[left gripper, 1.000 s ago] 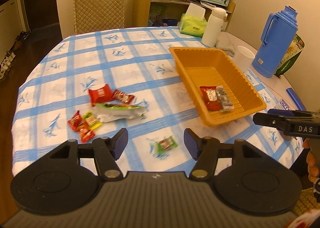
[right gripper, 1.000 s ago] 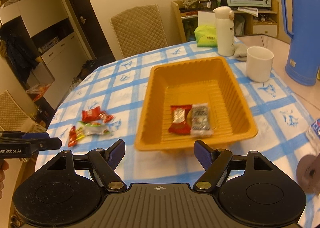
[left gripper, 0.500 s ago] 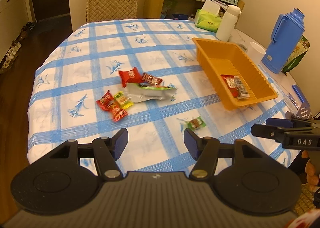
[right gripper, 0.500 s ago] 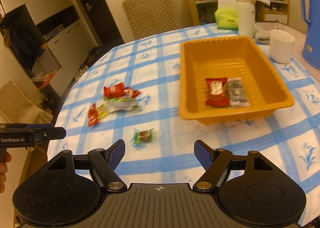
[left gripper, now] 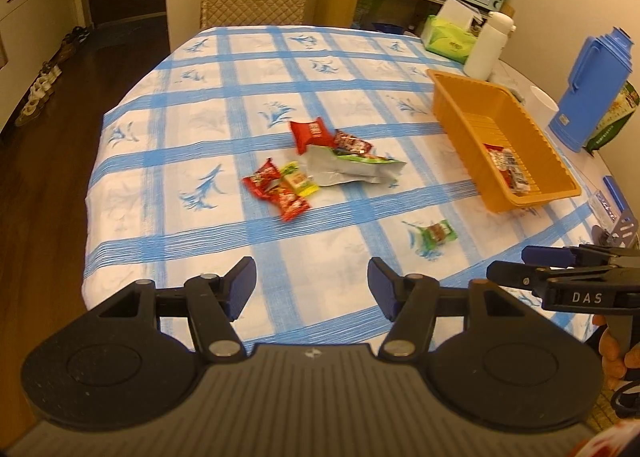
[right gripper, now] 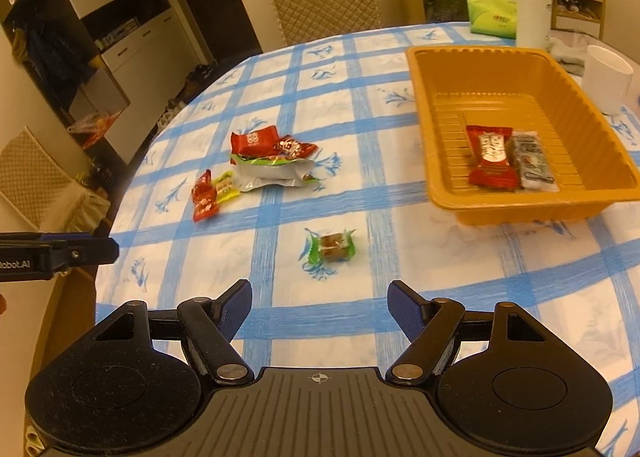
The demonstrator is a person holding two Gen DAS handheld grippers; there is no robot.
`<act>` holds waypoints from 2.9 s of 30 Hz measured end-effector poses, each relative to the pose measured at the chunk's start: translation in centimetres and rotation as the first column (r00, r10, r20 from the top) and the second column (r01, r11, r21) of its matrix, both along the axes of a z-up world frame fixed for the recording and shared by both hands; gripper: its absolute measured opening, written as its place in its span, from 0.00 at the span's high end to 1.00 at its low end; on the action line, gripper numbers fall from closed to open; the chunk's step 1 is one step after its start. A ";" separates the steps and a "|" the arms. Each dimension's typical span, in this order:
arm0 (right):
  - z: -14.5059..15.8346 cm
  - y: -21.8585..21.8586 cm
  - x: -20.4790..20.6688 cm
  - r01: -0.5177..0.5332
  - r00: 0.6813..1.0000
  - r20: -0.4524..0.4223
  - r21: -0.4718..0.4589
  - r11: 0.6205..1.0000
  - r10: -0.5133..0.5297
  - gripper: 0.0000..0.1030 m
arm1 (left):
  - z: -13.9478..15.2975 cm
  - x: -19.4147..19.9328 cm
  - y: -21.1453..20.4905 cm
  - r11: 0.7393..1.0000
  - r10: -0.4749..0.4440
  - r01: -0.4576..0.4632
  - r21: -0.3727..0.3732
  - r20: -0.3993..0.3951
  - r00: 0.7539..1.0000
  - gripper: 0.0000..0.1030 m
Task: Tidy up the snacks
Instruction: 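Reach the right gripper to the green-wrapped candy and grasp it, then grasp the small red candy with the left gripper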
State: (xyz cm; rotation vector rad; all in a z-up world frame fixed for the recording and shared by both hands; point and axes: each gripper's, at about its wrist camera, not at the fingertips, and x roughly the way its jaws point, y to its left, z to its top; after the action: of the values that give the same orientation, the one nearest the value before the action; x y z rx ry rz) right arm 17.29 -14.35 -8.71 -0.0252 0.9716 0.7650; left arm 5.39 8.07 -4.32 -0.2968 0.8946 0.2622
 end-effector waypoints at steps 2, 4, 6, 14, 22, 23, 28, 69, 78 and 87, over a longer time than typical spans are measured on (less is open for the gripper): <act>-0.4 0.6 0.2 -0.006 1.000 -0.001 -0.005 1.000 0.006 0.27 | -0.2 -0.2 0.5 1.000 0.012 -0.012 -0.001 -0.004 1.000 0.43; -0.9 1.3 0.4 -0.008 1.000 0.004 -0.014 1.000 0.008 0.27 | -0.5 -0.3 1.0 1.000 0.022 -0.022 0.001 -0.010 1.000 0.43; -1.4 1.8 0.7 -0.012 1.000 0.007 -0.026 1.000 0.012 0.29 | -0.8 -0.3 1.3 1.000 0.030 -0.030 -0.003 -0.016 0.999 0.43; -3.2 3.3 1.8 -0.014 0.999 -0.048 -0.043 0.999 0.012 0.44 | -1.7 0.1 2.0 0.999 0.035 -0.035 -0.018 -0.031 0.999 0.43; -4.3 4.0 3.2 0.020 0.996 -0.088 -0.044 0.999 -0.024 0.46 | -2.1 0.9 2.2 0.999 0.027 -0.028 -0.023 -0.040 0.999 0.43; -4.4 4.2 3.4 0.026 0.996 -0.089 -0.043 0.999 -0.030 0.47 | -2.2 1.0 2.3 0.999 0.026 -0.027 -0.024 -0.042 0.999 0.43; -4.8 5.0 4.2 0.035 0.995 -0.088 -0.042 0.999 -0.039 0.50 | -2.5 1.4 2.3 0.999 0.024 -0.025 -0.025 -0.051 0.998 0.43; -2.6 7.1 6.7 -0.023 0.995 0.092 -0.071 0.997 0.030 0.80 | -5.8 8.7 4.0 0.996 0.077 -0.078 -0.052 -0.025 0.997 0.61; -2.4 6.3 7.5 -0.013 0.997 0.079 -0.052 0.999 0.017 0.80 | -7.1 11.3 4.6 0.992 0.122 -0.123 -0.032 -0.039 0.992 0.69; -2.5 5.8 7.7 -0.017 0.998 0.067 -0.044 0.999 0.020 0.80 | -8.4 11.4 4.6 0.993 0.119 -0.120 -0.016 -0.073 0.990 0.77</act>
State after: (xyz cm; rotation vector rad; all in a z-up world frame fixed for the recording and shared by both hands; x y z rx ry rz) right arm 25.01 -8.56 -11.18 -0.0974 0.9249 0.7551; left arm 16.79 12.69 -12.70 -0.3626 0.9522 0.3768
